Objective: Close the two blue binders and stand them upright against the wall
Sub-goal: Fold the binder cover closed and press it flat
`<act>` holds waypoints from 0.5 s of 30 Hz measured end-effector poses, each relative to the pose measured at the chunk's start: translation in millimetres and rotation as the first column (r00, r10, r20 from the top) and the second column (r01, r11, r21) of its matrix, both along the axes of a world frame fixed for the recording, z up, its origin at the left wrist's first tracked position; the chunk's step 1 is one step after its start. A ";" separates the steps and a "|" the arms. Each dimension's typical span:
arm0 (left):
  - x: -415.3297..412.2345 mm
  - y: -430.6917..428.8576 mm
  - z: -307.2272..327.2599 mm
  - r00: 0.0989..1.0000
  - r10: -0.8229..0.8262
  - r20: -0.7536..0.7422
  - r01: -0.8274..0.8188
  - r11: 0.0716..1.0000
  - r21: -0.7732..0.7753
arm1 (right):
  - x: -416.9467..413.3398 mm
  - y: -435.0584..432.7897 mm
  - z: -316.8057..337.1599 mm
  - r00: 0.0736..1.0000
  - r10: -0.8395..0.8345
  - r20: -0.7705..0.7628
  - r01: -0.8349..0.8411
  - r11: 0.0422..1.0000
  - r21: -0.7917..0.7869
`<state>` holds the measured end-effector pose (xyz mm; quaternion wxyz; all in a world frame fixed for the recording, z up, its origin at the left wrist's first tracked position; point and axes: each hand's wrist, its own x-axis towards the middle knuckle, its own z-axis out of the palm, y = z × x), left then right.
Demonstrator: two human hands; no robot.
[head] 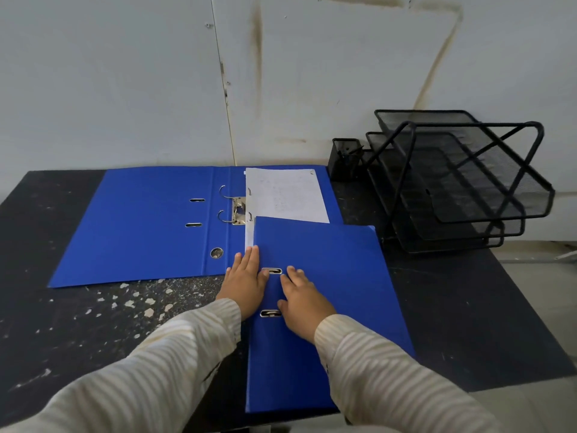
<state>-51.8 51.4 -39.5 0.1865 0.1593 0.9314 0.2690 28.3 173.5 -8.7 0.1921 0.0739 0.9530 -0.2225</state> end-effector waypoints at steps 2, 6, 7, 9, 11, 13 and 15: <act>-13.2 5.1 1.0 0.999 0.035 0.039 -0.038 0.998 0.054 | -10.3 -1.3 0.5 1.000 -0.008 0.002 0.008 1.000 -0.007; -33.2 15.6 2.6 0.981 0.122 0.150 -0.141 0.983 0.121 | -25.8 0.3 3.8 1.000 -0.024 0.015 0.025 1.000 -0.018; -36.7 16.4 1.8 0.973 0.142 0.180 -0.169 0.974 0.149 | -28.3 0.8 4.6 0.999 -0.027 0.023 0.027 0.999 -0.022; -39.8 17.3 -0.2 0.963 0.171 0.206 -0.212 0.958 0.193 | -32.1 1.8 5.5 0.999 -0.034 0.041 0.035 0.999 -0.030; -39.2 18.4 -3.8 0.959 0.198 0.201 -0.238 0.951 0.199 | -34.6 1.7 5.5 0.998 -0.040 0.054 0.041 0.999 -0.031; -36.0 20.6 -4.7 0.960 0.214 0.180 -0.249 0.947 0.205 | -35.2 0.3 5.3 0.997 -0.045 0.061 0.047 0.998 -0.029; -34.8 21.8 -5.0 0.964 0.213 0.159 -0.245 0.945 0.216 | -36.5 -1.3 5.0 0.996 -0.049 0.075 0.051 0.998 -0.024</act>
